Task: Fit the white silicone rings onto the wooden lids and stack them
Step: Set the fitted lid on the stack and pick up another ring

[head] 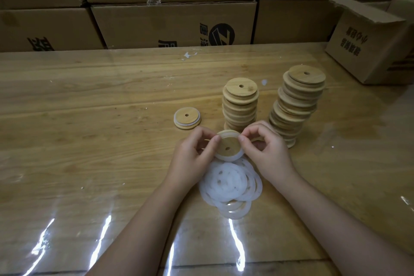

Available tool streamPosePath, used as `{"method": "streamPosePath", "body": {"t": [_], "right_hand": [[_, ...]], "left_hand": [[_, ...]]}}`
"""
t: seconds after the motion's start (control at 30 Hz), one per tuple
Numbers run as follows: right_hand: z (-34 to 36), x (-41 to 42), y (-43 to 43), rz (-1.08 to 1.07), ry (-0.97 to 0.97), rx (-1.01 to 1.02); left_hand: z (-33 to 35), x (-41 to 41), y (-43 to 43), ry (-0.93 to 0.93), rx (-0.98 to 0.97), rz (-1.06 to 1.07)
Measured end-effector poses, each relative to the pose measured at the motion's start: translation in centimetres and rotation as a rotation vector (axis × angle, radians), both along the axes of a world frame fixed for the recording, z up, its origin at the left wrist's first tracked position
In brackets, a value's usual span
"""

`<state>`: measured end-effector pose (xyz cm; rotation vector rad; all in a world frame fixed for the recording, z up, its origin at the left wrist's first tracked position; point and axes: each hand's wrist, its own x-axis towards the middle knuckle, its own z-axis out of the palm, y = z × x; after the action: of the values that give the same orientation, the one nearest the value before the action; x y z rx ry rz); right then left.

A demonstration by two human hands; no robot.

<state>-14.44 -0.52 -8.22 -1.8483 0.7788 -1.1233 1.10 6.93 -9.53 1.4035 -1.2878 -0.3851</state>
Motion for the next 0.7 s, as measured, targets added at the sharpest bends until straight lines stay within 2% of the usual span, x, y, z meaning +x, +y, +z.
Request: {"method": "streamPosePath", "body": {"t": [0.17, 0.7], "right_hand": [[0.32, -0.1, -0.06, 0.03, 0.016, 0.016], [0.44, -0.23, 0.02, 0.054, 0.008, 0.061]], "left_hand": [[-0.04, 0.06, -0.06, 0.058, 0.018, 0.011], [0.11, -0.22, 0.19, -0.021, 0.011, 0.056]]}}
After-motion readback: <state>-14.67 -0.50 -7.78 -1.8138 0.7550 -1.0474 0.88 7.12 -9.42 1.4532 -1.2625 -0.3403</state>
